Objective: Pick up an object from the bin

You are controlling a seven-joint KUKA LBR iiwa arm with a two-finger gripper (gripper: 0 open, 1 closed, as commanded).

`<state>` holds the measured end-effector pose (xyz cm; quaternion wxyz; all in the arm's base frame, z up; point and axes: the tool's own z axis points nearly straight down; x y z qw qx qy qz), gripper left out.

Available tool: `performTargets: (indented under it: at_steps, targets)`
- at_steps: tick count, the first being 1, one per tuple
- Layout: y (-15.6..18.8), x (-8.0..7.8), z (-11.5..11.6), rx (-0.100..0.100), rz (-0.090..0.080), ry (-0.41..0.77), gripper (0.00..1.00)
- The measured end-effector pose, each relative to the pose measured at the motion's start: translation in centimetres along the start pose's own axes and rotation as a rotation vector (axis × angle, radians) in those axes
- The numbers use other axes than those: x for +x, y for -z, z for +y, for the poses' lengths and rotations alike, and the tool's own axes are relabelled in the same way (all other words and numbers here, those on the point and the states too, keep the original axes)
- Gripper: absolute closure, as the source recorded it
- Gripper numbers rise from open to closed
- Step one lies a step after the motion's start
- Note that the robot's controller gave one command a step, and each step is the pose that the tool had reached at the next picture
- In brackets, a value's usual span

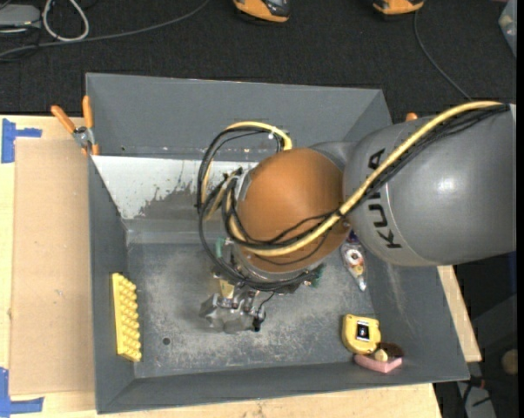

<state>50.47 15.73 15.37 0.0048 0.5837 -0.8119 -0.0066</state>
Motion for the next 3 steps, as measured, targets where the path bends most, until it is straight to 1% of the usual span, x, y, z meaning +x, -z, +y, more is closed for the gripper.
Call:
performTargets:
  at_steps: [1, 2, 3]
  targets:
    - [0.0, 0.0, 0.0, 0.0, 0.0, -0.001, 1.0]
    - [0.5, 2.1, -1.0, -0.003, -0.003, -0.017, 1.0]
    - [0.0, 4.5, -2.7, 0.002, 0.0, -0.021, 1.0]
